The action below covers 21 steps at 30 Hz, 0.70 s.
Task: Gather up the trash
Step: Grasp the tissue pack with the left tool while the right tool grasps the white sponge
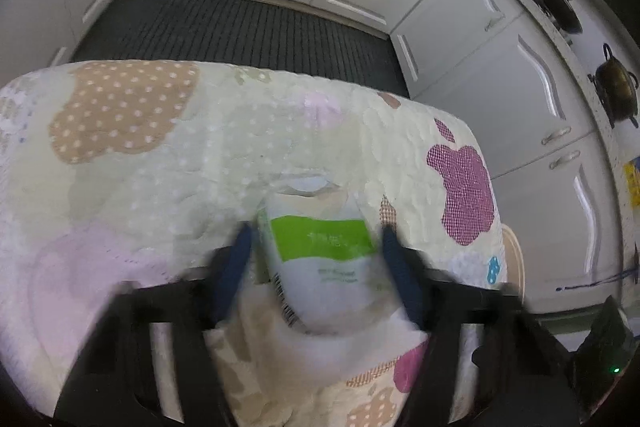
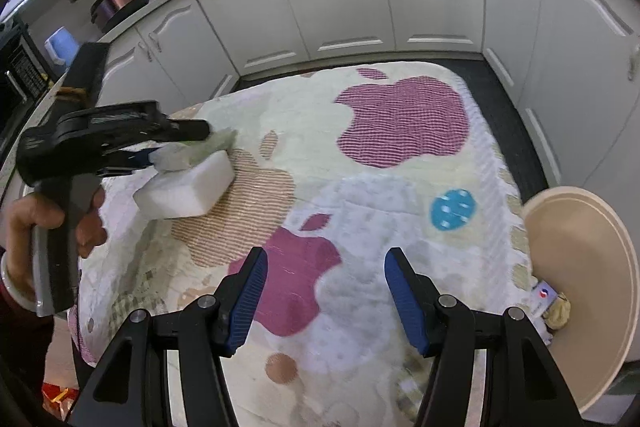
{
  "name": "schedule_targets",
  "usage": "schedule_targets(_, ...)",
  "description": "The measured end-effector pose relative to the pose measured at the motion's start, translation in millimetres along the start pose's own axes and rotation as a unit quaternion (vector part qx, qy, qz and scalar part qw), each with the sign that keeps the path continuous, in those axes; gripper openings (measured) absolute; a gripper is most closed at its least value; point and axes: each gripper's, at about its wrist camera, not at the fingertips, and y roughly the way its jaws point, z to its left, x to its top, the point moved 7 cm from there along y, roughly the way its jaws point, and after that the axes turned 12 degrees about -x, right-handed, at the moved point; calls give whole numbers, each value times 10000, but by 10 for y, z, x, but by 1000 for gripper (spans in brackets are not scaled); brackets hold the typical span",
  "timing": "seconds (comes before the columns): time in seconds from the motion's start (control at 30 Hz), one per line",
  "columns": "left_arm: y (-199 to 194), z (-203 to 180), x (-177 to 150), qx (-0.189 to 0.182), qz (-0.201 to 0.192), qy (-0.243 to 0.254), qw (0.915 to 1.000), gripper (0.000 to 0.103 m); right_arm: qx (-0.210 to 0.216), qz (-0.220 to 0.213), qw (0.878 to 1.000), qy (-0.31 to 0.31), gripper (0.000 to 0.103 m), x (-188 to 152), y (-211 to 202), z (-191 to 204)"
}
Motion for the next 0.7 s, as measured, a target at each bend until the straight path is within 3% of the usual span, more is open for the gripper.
schedule_targets(0.07, -27, -3, 8, 31, -65, 105, 9999, 28, 124, -7, 9999, -86, 59, 31, 37, 81)
schedule_targets(0.1, -58, -3, 8, 82, -75, 184, 9998, 16, 180, -2, 9998, -109, 59, 42, 47, 113)
schedule_targets(0.47, -909, 13, -114, 255, -658, 586, 9958, 10, 1112, 112, 9927, -464, 60, 177, 219, 822)
schedule_targets(0.57, -1054, 75, -184, 277, -724, 555, 9954, 10, 1025, 87, 9936, -476, 74, 244, 251, 1015)
schedule_targets(0.7, -1215, 174, -269, 277, -824, 494, 9950, 10, 912, 159, 9943, -519, 75, 268, 288, 1229)
